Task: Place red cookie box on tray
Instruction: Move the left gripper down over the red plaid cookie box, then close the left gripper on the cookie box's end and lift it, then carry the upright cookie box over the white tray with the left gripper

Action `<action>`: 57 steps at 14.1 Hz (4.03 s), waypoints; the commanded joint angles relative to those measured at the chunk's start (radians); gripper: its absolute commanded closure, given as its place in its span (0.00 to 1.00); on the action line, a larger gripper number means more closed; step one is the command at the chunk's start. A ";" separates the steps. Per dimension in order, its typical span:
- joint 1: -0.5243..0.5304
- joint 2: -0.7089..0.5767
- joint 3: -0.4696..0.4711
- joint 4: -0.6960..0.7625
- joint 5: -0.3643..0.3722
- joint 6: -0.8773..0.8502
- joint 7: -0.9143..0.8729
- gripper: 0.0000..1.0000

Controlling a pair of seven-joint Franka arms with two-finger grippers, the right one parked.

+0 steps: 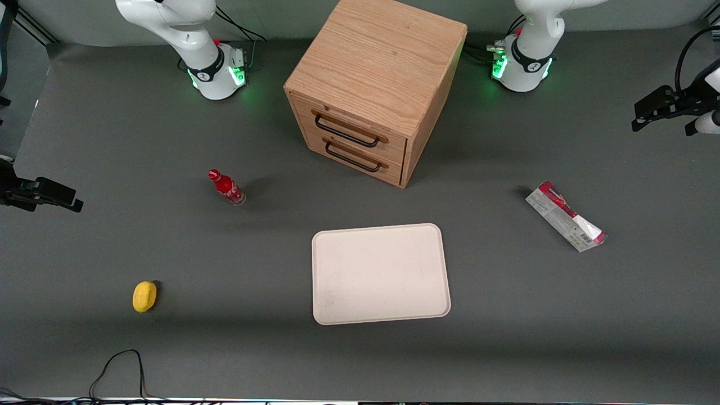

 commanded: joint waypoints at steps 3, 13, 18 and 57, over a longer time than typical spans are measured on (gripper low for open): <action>-0.014 -0.002 0.009 0.012 0.048 0.011 0.037 0.00; -0.049 0.205 0.015 -0.017 0.045 0.206 -0.248 0.01; -0.055 0.304 0.018 -0.101 0.046 0.365 -0.595 0.00; -0.181 0.507 0.012 0.326 0.007 0.169 -0.482 1.00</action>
